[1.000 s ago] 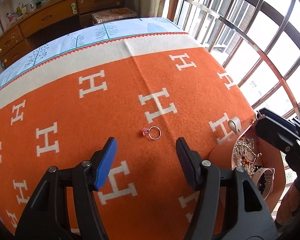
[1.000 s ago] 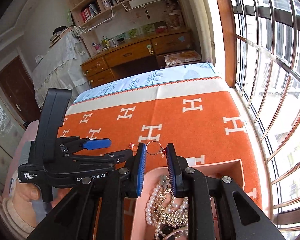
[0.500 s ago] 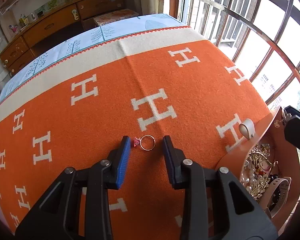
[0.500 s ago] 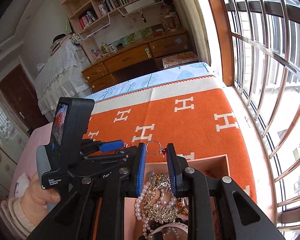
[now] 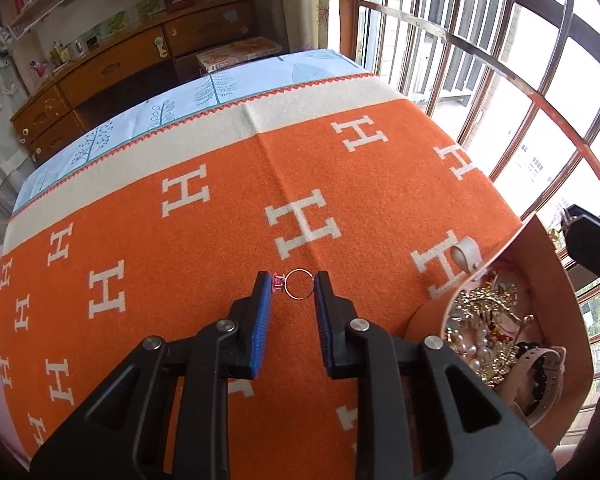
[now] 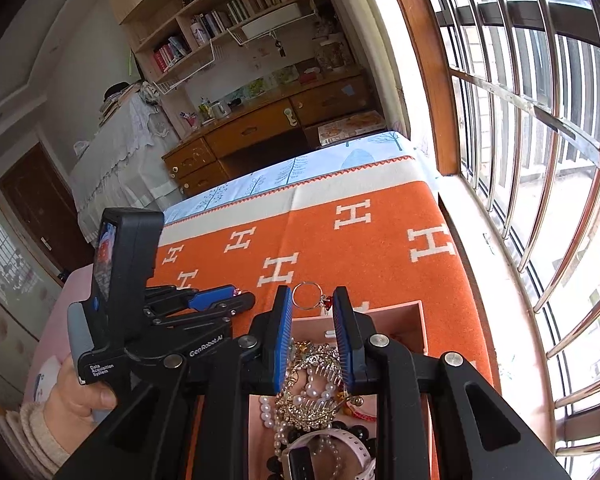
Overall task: Organize jewelry
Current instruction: 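Carry both rings into the pink tray and open both tools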
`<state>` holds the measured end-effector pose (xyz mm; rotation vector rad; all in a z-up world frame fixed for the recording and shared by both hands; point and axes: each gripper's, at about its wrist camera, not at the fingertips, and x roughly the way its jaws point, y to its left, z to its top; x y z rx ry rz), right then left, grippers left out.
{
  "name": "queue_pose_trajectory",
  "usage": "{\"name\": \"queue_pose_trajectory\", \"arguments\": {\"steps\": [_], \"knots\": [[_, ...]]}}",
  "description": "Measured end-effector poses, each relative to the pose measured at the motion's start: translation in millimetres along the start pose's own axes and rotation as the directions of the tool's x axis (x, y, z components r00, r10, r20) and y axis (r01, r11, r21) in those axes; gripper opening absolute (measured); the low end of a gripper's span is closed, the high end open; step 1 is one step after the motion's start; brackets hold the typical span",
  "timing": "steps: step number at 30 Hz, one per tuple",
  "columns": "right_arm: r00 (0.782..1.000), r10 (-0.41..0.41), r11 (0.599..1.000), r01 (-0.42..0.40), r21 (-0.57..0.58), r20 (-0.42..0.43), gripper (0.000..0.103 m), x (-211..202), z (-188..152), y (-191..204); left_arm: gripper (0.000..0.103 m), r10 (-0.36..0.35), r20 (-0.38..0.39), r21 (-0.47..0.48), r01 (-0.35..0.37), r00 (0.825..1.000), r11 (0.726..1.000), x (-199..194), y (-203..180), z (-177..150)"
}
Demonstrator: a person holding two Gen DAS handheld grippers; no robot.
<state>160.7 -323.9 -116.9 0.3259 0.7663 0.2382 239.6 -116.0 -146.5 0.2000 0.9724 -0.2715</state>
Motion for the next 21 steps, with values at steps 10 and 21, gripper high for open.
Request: {"name": "queue_pose_trajectory", "arguments": {"steps": [10,21], "knots": [[0.999,-0.018,1.000,0.019,-0.020,0.027,0.020,-55.0,-21.2,0.2,0.019,-0.149,0.106,0.060,0.143,0.983,0.988,-101.4,-38.1,-21.2],[0.999,0.001,0.996,-0.005,-0.084,-0.047,0.020,-98.6,-91.9,3.2,0.019,-0.247,0.030,0.134,0.241,0.969,0.961,-121.6,-97.6,-68.4]]}}
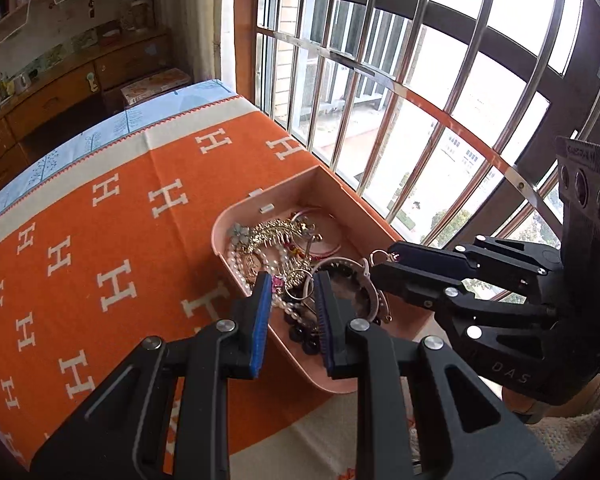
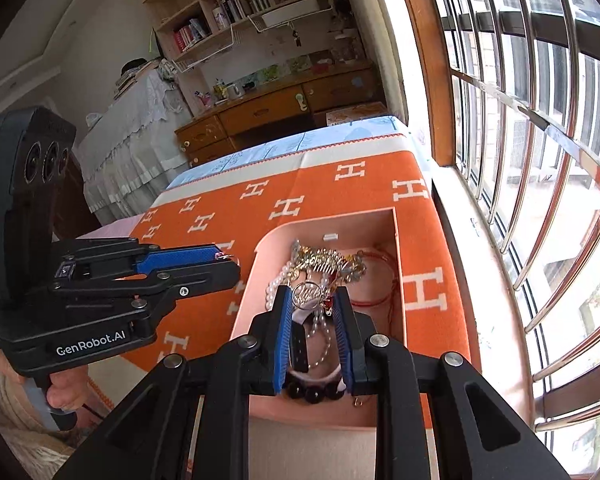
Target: Organize jewelry
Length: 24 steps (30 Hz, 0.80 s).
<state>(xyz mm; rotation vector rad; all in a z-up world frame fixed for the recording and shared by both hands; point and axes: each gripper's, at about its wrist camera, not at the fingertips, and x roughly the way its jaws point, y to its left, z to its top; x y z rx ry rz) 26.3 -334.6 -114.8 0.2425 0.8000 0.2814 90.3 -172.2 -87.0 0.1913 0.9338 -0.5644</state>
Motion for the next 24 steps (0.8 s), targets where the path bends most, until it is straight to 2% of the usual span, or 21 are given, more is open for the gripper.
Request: {"name": "queue_pose_trajectory", "arguments": {"steps": [7,15,17,19,21,24], "knots": [[0.998,0.023,0.999,-0.025,-0.040,-0.056,0.020,-5.5,-36.2,10.7,0.019,0.012,-0.079,0.036,-0.009,0.997,0.999,19.2,-15.9,-24.2],[0.996,0.017,0.997,-0.024,-0.076,-0.092,0.023,-6.2,-49.0,23.0,0.020,0.070,-0.086,0.074,-0.064,0.994,0.995,19.2,-25.1,-32.3],[0.996,0.016,0.998,-0.022,-0.066,-0.093,0.028,-7.3,-46.5,21.1,0.023,0.072,-0.087,0.066,-0.066,0.994,0.996,16.9,-23.2,-32.8],[0.996,0.016,0.998,-0.021,-0.055,-0.090,0.031,-9.4,-47.0,19.1,0.036,0.082,-0.085,0.051,-0.078,0.993,0.996,14.9,-20.3,-33.6],[0.996,0.022,0.999,-0.026,-0.046,-0.086,0.031,-13.1,-43.7,16.6,0.043,0.084,-0.081,0.031,-0.082,0.993,0.996,11.9,-16.5,-34.6],[0.996,0.024,0.999,-0.028,-0.044,-0.083,0.032,-16.7,-44.2,16.9,0.049,0.087,-0.082,0.008,-0.086,0.993,0.996,8.2,-12.5,-37.4]]}}
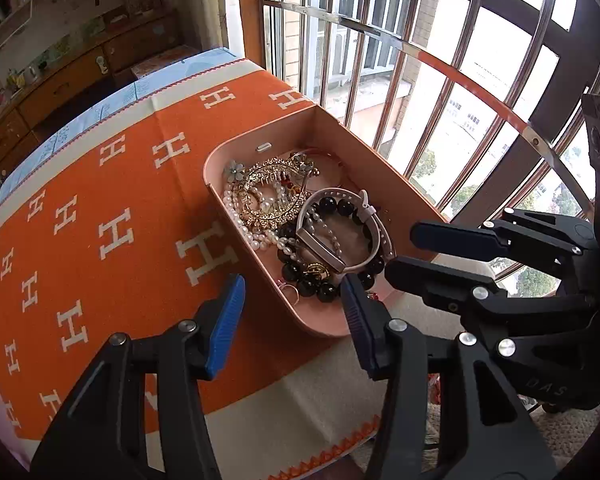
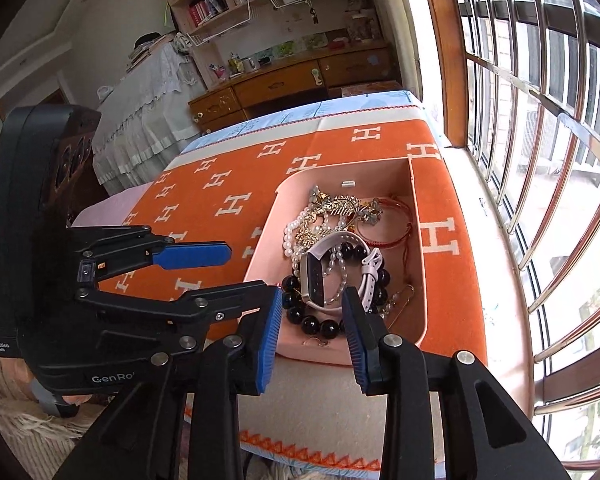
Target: Organize jewelry
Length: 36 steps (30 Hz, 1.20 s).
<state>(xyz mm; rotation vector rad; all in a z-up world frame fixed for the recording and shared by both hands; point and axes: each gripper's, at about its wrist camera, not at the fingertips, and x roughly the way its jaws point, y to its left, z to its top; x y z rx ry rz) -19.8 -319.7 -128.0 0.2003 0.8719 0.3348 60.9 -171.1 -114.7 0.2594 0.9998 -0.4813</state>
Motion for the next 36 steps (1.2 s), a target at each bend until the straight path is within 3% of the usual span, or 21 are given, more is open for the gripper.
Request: {"name": "queue_pose_trajectory", "arguments": {"steps": [14,22,29,36], "knots": [[1.000,0.009,1.000,-0.009,-0.017,-0.024,0.033,-2.7,-6.6,16.6,0.052,0.039,0.013,-0.093,-0.038,0.999,0.995,-21.3,13.5,-25.2],[1.000,-0.015,1.000,0.014,-0.014,-0.024,0.038,-1.8,-7.3,27.7,0.052,0.128,0.056,-0.164,-0.117,0.990,0.980,-46.2,31.0,-41.4],[0.998,-0.059,0.997,0.060,-0.048,0.029,0.054,-14.6,2.2,53.1,0.052,0.253,0.115,-0.222,-0.223,0.961,0.949,-77.6,44.1,-50.8],[0.997,-0.034,0.999,0.035,-0.018,0.066,0.063,-34.0,27.5,84.3,0.066,0.315,0.189,-0.285,-0.255,0.930,0.924,-116.6,53.7,-53.8]]}}
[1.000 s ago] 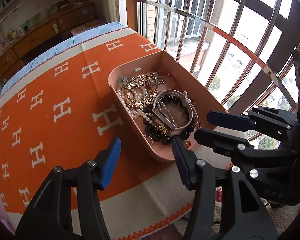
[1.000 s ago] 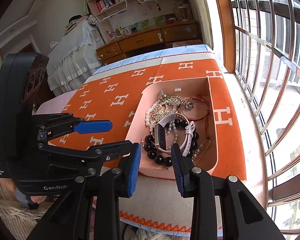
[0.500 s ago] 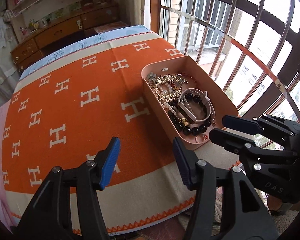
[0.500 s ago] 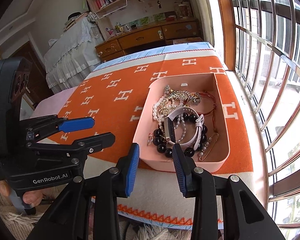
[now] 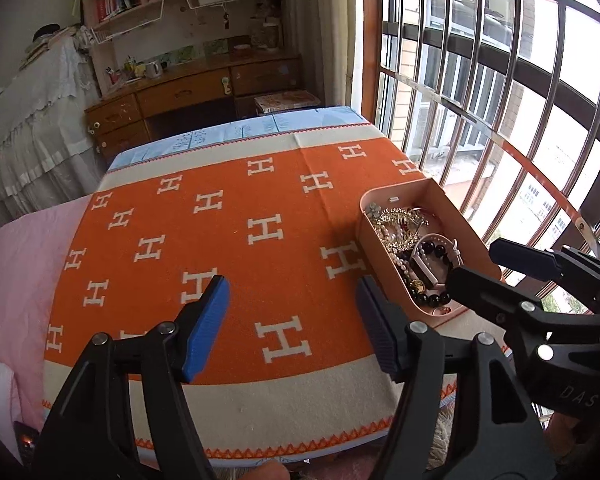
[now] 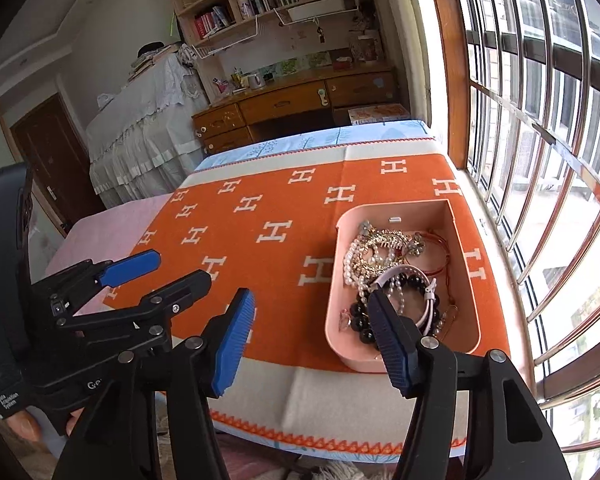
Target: Organize jewelry
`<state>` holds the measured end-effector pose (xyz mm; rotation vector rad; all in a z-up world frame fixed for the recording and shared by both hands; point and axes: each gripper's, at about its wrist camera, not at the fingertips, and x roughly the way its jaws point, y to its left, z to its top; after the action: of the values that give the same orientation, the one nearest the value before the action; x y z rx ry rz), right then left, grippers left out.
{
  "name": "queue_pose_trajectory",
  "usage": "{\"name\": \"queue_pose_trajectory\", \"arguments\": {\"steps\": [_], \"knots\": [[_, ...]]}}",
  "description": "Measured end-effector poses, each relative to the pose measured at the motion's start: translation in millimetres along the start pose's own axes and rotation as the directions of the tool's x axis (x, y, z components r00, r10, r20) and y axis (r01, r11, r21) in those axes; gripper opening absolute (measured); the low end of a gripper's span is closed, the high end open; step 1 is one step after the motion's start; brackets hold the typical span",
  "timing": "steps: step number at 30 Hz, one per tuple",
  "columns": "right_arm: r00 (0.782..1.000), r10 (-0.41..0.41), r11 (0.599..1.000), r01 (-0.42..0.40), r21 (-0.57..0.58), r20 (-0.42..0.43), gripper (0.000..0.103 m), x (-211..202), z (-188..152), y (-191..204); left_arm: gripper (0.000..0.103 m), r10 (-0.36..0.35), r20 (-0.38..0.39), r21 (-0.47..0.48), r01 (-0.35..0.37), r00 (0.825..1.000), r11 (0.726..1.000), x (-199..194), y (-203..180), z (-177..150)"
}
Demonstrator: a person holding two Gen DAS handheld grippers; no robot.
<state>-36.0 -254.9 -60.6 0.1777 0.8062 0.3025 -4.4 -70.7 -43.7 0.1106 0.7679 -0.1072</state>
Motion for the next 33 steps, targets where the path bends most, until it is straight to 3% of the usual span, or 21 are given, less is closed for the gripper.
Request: {"name": "queue_pose_trajectory", "arguments": {"steps": [3,6,15,33], "knots": [[0.999,-0.012,1.000,0.013,-0.011,0.040,0.066,-9.3,7.9,17.5,0.072,0.054,0.036,-0.044,-0.053,0.998,0.998,-13.3,10.7,3.5],[0.997,-0.015,1.000,0.017,-0.022,0.075,0.068,-18.6,11.0,32.4,0.075,0.062,0.051,-0.100,-0.057,0.997,0.993,-21.8,24.2,5.1],[0.991,-0.055,0.998,0.058,-0.021,0.122,0.070,-27.6,12.6,51.5,0.075,0.076,0.002,-0.158,-0.074,0.997,0.985,-23.5,37.0,3.4],[0.995,-0.020,1.000,0.020,0.004,0.093,0.073,-12.8,11.5,52.9,0.075,0.130,0.000,-0.174,-0.128,0.991,0.976,-21.1,49.8,-3.4]]}}
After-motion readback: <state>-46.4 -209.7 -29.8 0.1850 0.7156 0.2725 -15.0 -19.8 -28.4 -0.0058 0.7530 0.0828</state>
